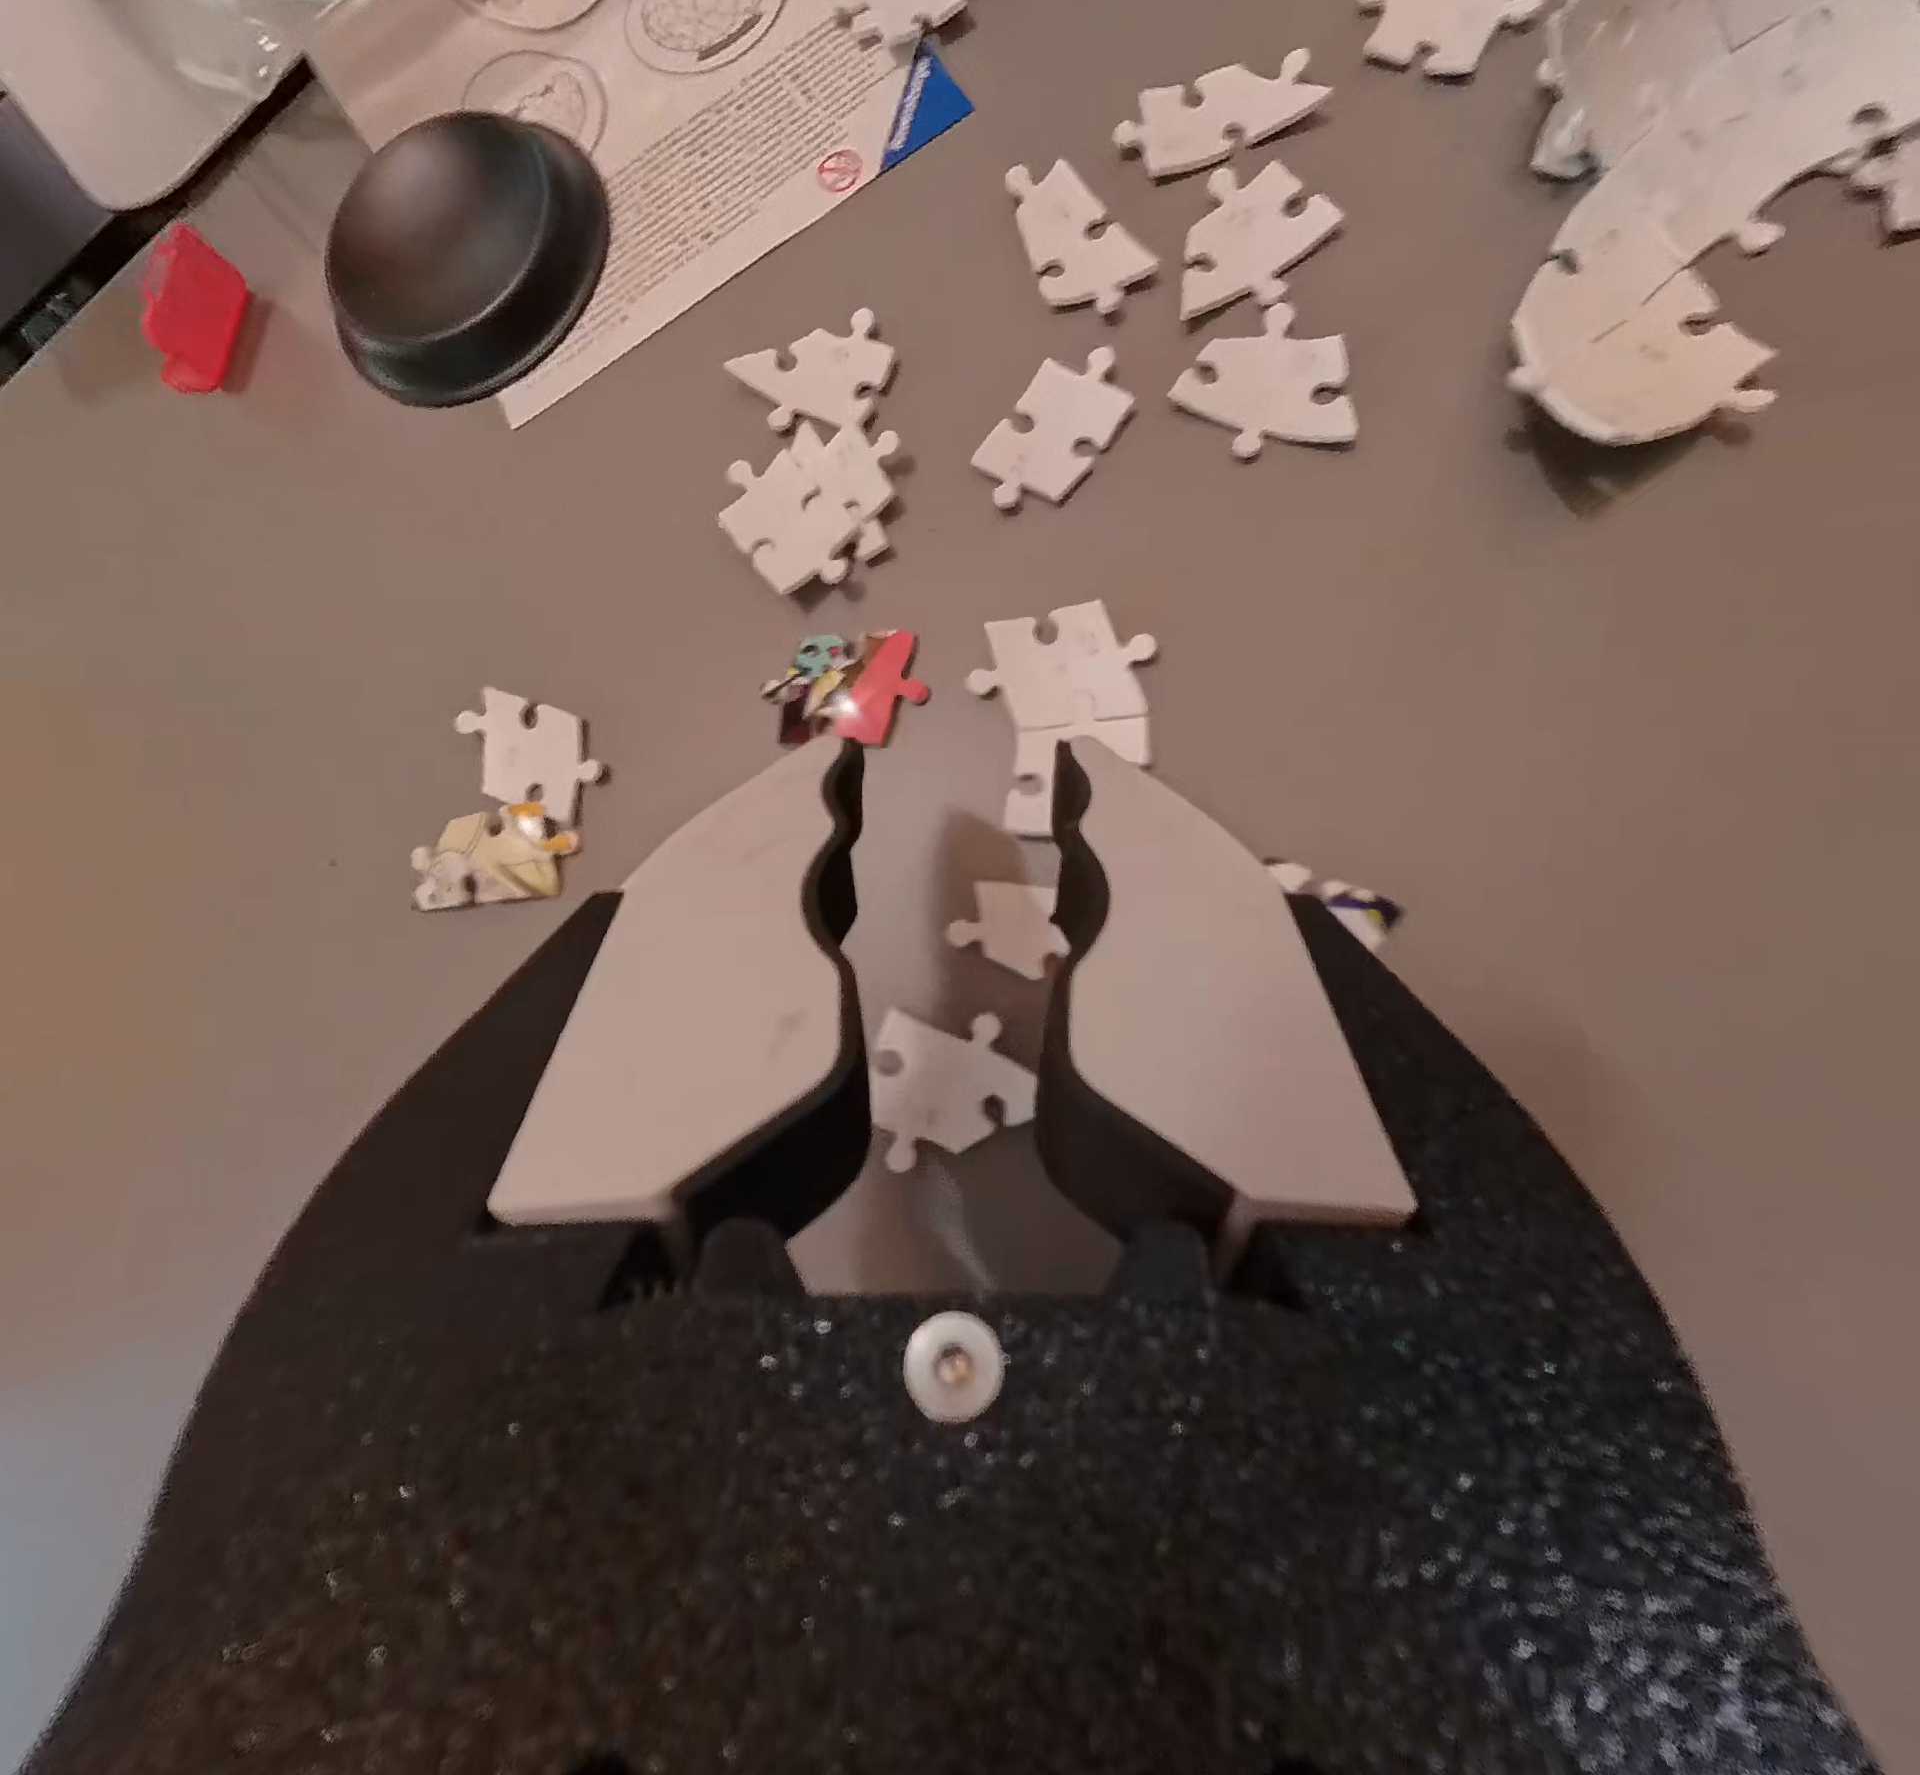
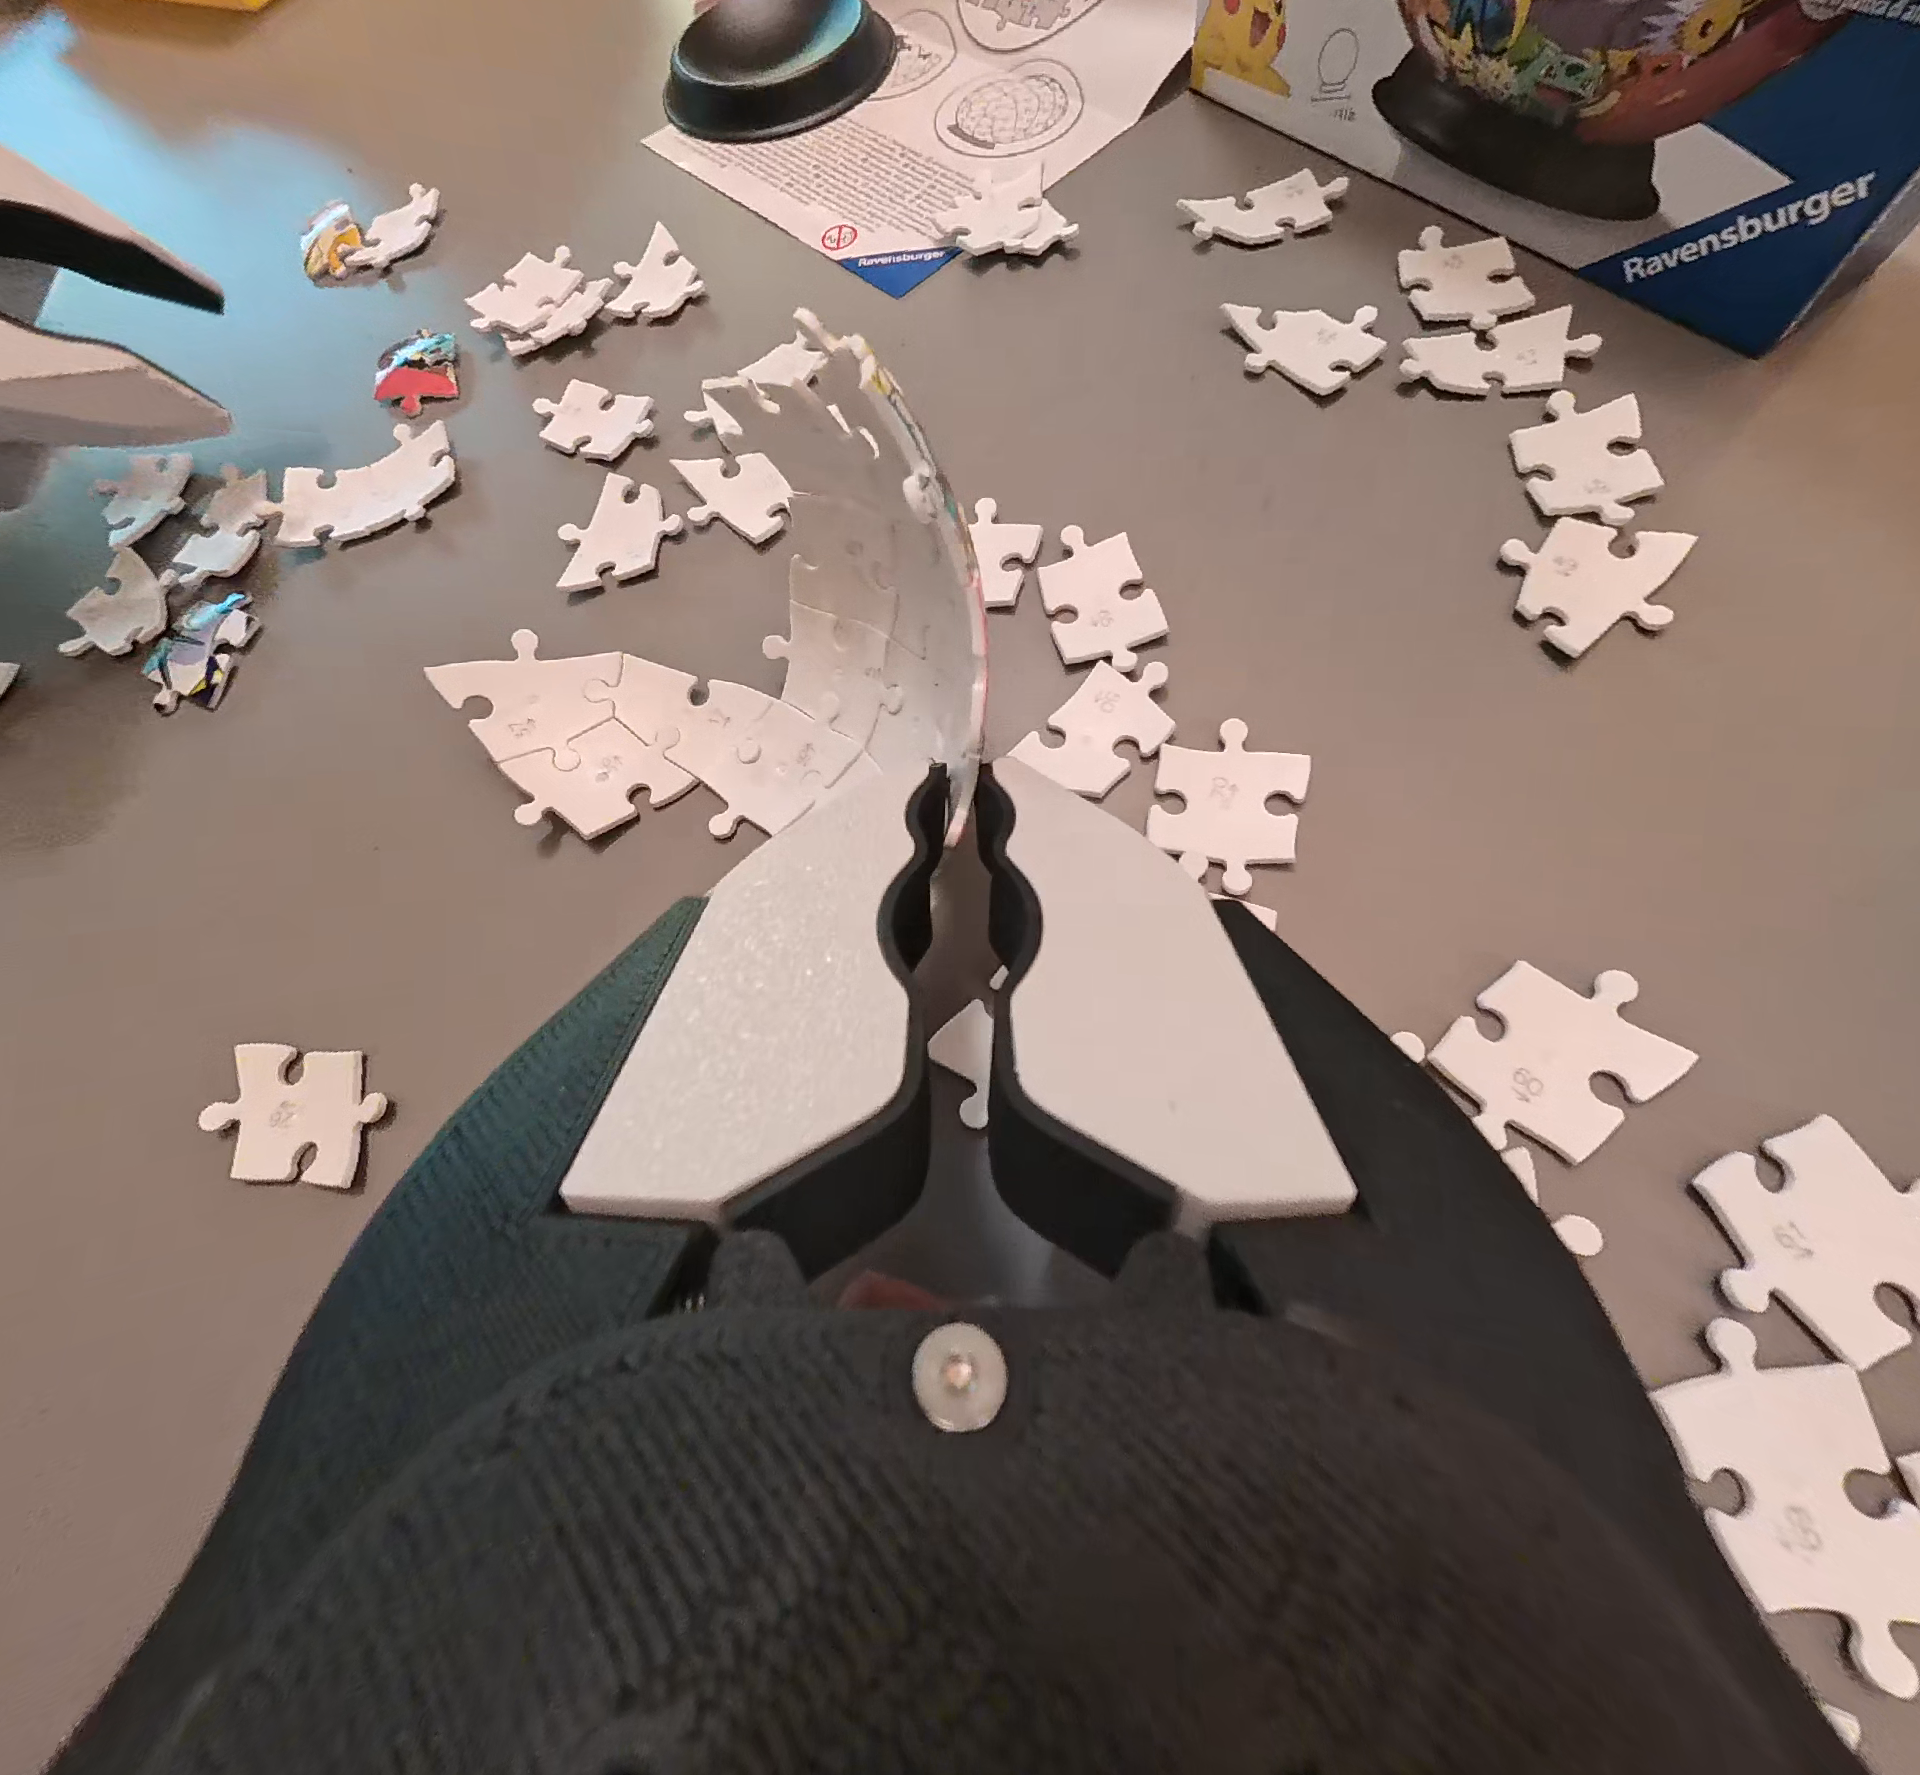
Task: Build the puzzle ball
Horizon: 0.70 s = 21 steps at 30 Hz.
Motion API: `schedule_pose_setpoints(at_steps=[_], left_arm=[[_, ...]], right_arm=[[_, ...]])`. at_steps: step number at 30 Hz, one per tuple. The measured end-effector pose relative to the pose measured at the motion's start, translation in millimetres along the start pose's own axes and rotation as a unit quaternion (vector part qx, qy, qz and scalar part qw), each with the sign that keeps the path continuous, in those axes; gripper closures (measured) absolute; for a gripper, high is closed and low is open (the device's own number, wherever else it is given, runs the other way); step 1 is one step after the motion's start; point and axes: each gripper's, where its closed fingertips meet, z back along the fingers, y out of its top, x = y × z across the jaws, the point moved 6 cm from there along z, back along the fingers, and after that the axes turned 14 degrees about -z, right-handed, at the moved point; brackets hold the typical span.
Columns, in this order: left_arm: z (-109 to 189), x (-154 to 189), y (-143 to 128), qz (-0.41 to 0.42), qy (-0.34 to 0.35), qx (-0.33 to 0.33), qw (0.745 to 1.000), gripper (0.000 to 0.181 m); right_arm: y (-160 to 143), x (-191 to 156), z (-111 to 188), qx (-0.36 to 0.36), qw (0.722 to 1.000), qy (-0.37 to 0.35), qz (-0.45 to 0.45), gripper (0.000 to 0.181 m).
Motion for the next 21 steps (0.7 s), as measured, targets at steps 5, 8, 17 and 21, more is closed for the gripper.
schedule_pose_setpoints(at_steps=[5, 8, 17, 21], left_arm=[[-4, 29, 15, -0.005, -0.046, 0.022, 0.999, 0.146], [-10, 38, 15, -0.011, -0.049, 0.007, 0.999, 0.145], [2, 26, -7, 0.009, 0.014, -0.027, 1.000, 0.145], [19, 8, -25, 0.072, 0.043, -0.021, 0.996, 0.146]], right_arm=[[0, -1, 0, 0.001, 1.000, 0.004, -0.003, 0.176], [-1, -2, 0, -0.007, 1.000, 0.012, -0.012, 0.176], [-3, -9, -5, -0.015, 0.999, 0.022, -0.022, 0.176], [-8, -12, -6, -0.048, 0.998, 0.030, -0.017, 0.174]])
